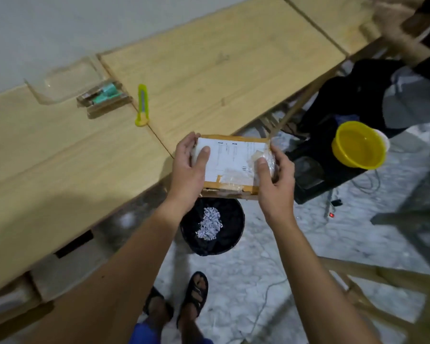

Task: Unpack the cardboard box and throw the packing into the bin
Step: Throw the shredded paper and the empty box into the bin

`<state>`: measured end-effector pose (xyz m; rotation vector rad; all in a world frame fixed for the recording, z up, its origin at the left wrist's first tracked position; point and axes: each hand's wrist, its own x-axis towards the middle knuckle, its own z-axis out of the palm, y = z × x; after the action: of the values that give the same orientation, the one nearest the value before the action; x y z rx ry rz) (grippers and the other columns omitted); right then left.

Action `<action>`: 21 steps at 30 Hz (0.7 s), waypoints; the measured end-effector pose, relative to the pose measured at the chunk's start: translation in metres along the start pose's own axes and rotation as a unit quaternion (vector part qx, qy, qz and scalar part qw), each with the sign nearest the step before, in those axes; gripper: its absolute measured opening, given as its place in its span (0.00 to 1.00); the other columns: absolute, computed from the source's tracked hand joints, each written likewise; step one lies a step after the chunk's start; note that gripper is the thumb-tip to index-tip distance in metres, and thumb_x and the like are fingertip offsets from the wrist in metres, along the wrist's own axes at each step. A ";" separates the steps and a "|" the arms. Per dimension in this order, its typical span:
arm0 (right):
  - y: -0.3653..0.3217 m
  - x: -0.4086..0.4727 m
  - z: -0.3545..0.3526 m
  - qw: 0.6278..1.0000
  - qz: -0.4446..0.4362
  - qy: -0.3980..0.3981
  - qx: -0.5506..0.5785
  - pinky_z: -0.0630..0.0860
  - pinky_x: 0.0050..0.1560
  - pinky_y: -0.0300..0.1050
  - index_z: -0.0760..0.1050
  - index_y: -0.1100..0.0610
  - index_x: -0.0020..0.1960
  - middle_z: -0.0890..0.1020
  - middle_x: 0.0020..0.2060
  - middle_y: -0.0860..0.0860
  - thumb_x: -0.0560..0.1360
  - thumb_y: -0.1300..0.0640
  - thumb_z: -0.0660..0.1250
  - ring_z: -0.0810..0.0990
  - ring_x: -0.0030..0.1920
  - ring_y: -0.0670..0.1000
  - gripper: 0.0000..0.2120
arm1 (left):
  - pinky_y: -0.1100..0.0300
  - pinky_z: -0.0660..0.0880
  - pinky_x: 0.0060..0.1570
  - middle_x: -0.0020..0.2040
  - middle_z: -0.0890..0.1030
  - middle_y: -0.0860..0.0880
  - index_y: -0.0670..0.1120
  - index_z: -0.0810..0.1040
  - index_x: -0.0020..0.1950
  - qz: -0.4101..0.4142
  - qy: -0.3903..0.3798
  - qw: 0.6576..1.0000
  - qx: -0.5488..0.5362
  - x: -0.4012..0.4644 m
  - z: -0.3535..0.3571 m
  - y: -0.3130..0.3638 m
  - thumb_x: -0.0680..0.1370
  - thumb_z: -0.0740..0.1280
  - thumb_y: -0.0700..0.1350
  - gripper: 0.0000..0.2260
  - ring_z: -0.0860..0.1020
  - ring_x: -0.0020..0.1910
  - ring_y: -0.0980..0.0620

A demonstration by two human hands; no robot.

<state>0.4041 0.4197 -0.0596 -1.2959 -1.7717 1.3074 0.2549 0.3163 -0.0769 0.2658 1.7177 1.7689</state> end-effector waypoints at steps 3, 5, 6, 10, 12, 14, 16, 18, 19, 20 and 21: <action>0.033 -0.009 -0.018 0.999 0.031 0.008 0.010 0.76 0.70 0.54 0.70 0.41 0.70 0.73 0.67 0.45 0.82 0.48 0.67 0.76 0.66 0.40 0.17 | 0.40 0.73 0.72 0.72 0.78 0.49 0.67 0.74 0.65 -0.031 -0.020 0.999 0.027 -0.010 0.011 -0.034 0.77 0.71 0.56 0.18 0.76 0.72 0.48; 0.054 -0.016 -0.021 0.999 0.051 0.002 0.015 0.76 0.70 0.54 0.71 0.41 0.70 0.74 0.68 0.46 0.80 0.46 0.68 0.76 0.66 0.41 0.19 | 0.40 0.72 0.73 0.73 0.77 0.50 0.73 0.74 0.62 -0.055 -0.024 0.997 0.052 -0.013 0.011 -0.058 0.75 0.71 0.61 0.17 0.75 0.73 0.49; 0.064 -0.018 -0.021 0.998 0.063 -0.002 0.016 0.76 0.70 0.54 0.71 0.41 0.70 0.74 0.68 0.46 0.80 0.46 0.68 0.77 0.67 0.42 0.19 | 0.41 0.71 0.73 0.74 0.76 0.51 0.74 0.73 0.62 -0.063 -0.029 0.995 0.066 -0.014 0.010 -0.070 0.75 0.70 0.62 0.17 0.74 0.74 0.49; 0.095 -0.027 -0.019 0.994 0.107 -0.014 0.007 0.76 0.70 0.51 0.72 0.45 0.71 0.74 0.68 0.46 0.81 0.50 0.68 0.77 0.66 0.43 0.19 | 0.43 0.70 0.75 0.79 0.69 0.52 0.65 0.67 0.75 -0.088 -0.050 0.988 0.116 -0.029 0.011 -0.078 0.81 0.69 0.54 0.23 0.69 0.78 0.50; 0.105 -0.030 -0.017 0.991 0.132 -0.024 -0.003 0.73 0.73 0.49 0.72 0.50 0.73 0.74 0.70 0.47 0.81 0.52 0.68 0.75 0.68 0.45 0.21 | 0.52 0.64 0.77 0.82 0.64 0.51 0.55 0.61 0.81 -0.094 -0.057 0.982 0.152 -0.031 0.007 -0.082 0.84 0.67 0.48 0.27 0.63 0.80 0.52; 0.115 -0.033 -0.015 0.989 0.144 -0.036 -0.028 0.69 0.74 0.46 0.72 0.50 0.74 0.73 0.72 0.45 0.81 0.50 0.68 0.72 0.70 0.44 0.22 | 0.59 0.60 0.75 0.82 0.63 0.53 0.52 0.60 0.83 -0.088 -0.049 0.977 0.188 -0.027 -0.001 -0.088 0.84 0.66 0.47 0.28 0.60 0.80 0.53; 0.121 -0.034 -0.013 0.986 0.154 -0.053 -0.030 0.67 0.73 0.44 0.72 0.47 0.74 0.73 0.72 0.44 0.81 0.50 0.69 0.70 0.71 0.44 0.21 | 0.59 0.59 0.76 0.81 0.65 0.54 0.50 0.61 0.82 -0.076 -0.056 0.976 0.196 -0.022 -0.010 -0.092 0.84 0.66 0.46 0.27 0.62 0.80 0.55; 0.123 -0.034 -0.009 0.985 0.156 -0.069 -0.016 0.69 0.73 0.42 0.73 0.48 0.72 0.75 0.70 0.44 0.81 0.53 0.70 0.72 0.72 0.44 0.20 | 0.58 0.60 0.78 0.81 0.66 0.55 0.50 0.60 0.83 -0.069 -0.078 0.976 0.190 -0.017 -0.016 -0.091 0.84 0.66 0.44 0.28 0.62 0.79 0.58; 0.122 -0.034 -0.007 0.985 0.151 -0.078 -0.011 0.70 0.70 0.38 0.74 0.48 0.72 0.76 0.70 0.44 0.81 0.54 0.70 0.73 0.71 0.45 0.20 | 0.59 0.60 0.78 0.81 0.65 0.55 0.50 0.60 0.83 -0.065 -0.089 0.976 0.187 -0.016 -0.018 -0.090 0.84 0.66 0.44 0.29 0.62 0.80 0.59; 0.120 -0.033 -0.004 0.986 0.144 -0.088 -0.007 0.71 0.67 0.32 0.74 0.49 0.72 0.77 0.69 0.44 0.81 0.56 0.70 0.74 0.71 0.45 0.20 | 0.60 0.60 0.77 0.81 0.65 0.55 0.51 0.59 0.83 -0.057 -0.095 0.976 0.187 -0.014 -0.019 -0.087 0.84 0.67 0.43 0.29 0.62 0.80 0.60; 0.116 -0.033 -0.001 0.986 0.134 -0.098 -0.007 0.71 0.63 0.27 0.74 0.49 0.71 0.77 0.69 0.44 0.81 0.56 0.70 0.74 0.70 0.44 0.20 | 0.61 0.61 0.77 0.81 0.66 0.56 0.51 0.59 0.83 -0.050 -0.098 0.976 0.187 -0.012 -0.019 -0.085 0.84 0.67 0.43 0.29 0.63 0.79 0.60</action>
<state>0.4586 0.3948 -0.1646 -1.4983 -1.7843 1.6220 0.2795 0.2878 -0.1565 0.4898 1.8731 1.2930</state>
